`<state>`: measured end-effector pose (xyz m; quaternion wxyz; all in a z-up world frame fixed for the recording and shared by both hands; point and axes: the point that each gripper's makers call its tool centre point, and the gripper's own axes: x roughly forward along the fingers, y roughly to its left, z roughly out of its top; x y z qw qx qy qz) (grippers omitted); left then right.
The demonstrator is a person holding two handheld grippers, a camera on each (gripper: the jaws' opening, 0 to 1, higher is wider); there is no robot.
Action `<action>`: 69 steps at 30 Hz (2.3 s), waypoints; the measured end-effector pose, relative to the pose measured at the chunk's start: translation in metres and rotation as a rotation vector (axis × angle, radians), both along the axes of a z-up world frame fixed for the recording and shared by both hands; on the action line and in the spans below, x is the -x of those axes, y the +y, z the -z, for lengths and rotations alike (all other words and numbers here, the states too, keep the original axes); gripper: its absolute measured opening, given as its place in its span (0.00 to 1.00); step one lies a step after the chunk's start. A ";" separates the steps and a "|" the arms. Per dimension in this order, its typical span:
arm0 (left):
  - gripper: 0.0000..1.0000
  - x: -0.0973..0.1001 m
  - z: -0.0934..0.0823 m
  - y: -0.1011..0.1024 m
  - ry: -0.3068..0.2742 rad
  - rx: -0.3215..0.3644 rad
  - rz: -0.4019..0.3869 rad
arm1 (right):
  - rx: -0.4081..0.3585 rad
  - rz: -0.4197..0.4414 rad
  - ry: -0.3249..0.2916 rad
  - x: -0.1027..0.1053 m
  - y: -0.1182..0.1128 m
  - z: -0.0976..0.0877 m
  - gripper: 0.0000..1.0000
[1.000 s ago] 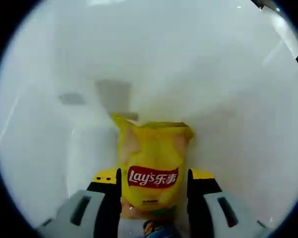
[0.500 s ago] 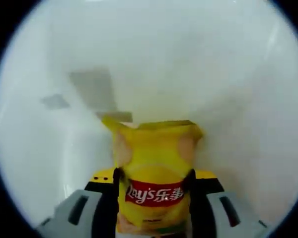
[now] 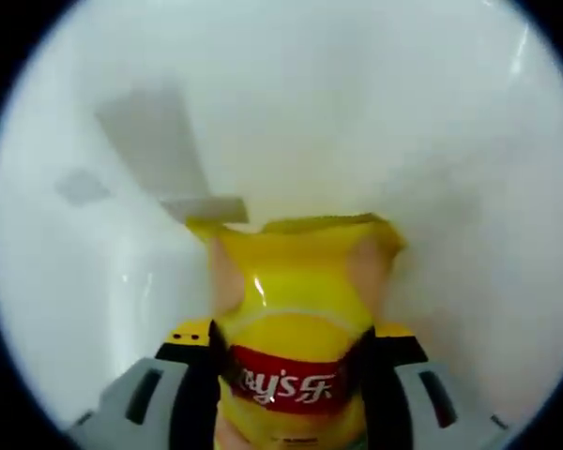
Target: Place the items from the shopping basket onto the snack and drink counter
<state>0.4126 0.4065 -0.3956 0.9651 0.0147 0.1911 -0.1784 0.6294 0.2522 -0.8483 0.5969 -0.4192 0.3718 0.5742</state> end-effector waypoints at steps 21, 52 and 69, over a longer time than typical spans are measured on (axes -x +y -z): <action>0.86 0.010 0.018 -0.008 0.062 -0.017 0.065 | 0.000 -0.006 -0.066 0.005 -0.003 -0.018 0.37; 0.86 -0.003 0.013 -0.027 -0.001 0.008 0.148 | -0.395 0.107 -0.145 0.026 0.002 -0.167 0.37; 0.86 -0.012 0.010 -0.032 -0.025 0.015 0.171 | -0.665 0.277 -0.206 0.026 -0.018 -0.285 0.37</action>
